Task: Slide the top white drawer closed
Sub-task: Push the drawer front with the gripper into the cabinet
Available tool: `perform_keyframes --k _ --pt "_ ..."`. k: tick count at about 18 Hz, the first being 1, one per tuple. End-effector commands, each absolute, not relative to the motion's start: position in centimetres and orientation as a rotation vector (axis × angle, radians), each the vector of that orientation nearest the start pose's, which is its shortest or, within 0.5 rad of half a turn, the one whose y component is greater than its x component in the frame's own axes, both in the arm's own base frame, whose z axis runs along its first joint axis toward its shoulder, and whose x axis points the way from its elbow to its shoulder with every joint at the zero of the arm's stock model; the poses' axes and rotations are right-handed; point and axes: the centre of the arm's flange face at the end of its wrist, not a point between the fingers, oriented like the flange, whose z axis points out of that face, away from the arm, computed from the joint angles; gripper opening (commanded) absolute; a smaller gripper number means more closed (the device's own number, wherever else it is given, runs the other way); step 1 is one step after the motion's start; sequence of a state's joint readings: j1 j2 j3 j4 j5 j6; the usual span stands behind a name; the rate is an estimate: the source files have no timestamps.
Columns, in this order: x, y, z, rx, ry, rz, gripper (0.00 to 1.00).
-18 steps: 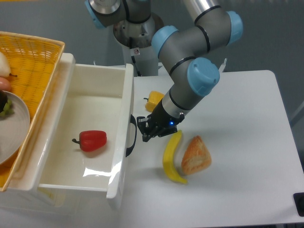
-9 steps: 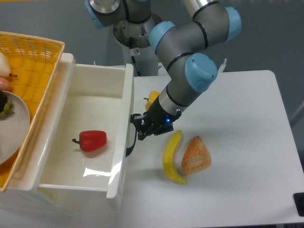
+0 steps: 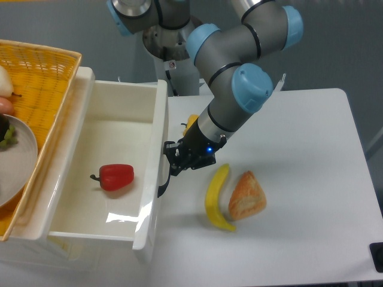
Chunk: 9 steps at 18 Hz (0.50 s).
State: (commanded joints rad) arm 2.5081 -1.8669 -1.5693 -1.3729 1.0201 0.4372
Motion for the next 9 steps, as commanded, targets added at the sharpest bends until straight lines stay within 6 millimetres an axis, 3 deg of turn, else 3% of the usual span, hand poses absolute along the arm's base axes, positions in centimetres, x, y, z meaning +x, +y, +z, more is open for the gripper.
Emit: perform_keyframes --k 9 --pt "-35.0 50.8 36.4 -2.699 -0.69 -0.699 0.07"
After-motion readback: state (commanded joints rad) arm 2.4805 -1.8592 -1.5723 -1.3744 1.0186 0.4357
